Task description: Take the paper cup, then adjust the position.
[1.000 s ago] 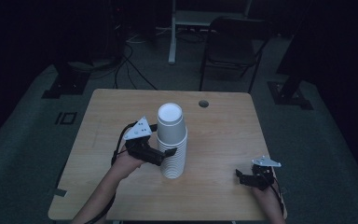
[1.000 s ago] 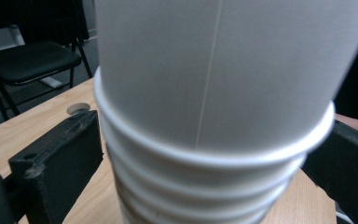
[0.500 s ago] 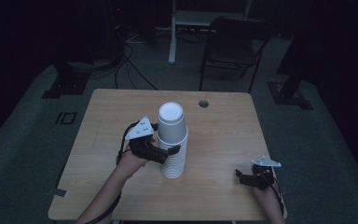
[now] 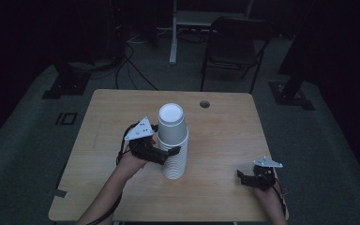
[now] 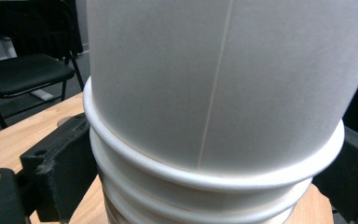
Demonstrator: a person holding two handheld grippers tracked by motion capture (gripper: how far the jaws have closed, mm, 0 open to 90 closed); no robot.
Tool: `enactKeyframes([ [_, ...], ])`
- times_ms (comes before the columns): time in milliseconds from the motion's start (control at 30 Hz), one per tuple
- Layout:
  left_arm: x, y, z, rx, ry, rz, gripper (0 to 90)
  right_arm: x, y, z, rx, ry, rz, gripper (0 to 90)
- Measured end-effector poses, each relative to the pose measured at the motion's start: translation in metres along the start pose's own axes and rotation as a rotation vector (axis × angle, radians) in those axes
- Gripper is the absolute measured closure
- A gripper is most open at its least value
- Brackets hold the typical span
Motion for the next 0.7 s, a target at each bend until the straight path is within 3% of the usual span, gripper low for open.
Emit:
enactKeyframes([
  [433,-0.001,0.000,0.000,0.000,0.005,0.014,5.0,-0.003,-0.002,-0.003,-0.018,0.017,0.007,11.5],
  [467,-0.002,0.000,0.001,0.001,0.004,0.013,5.1,-0.006,-0.001,-0.003,-0.049,0.010,0.025,11.7],
  [700,-0.002,0.000,0.001,0.004,0.005,0.020,5.0,-0.014,0.006,0.003,-0.103,0.032,0.009,12.6],
])
Point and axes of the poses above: each handheld gripper's, and its own axes: y roughly backward along the jaws, x roughly out of its underside, z roughly to its left, the point moved 3 cm from there along -y, roughly forward along the jaws, and after that the axes turned 12 degrees about x, right-handed, at the moved point
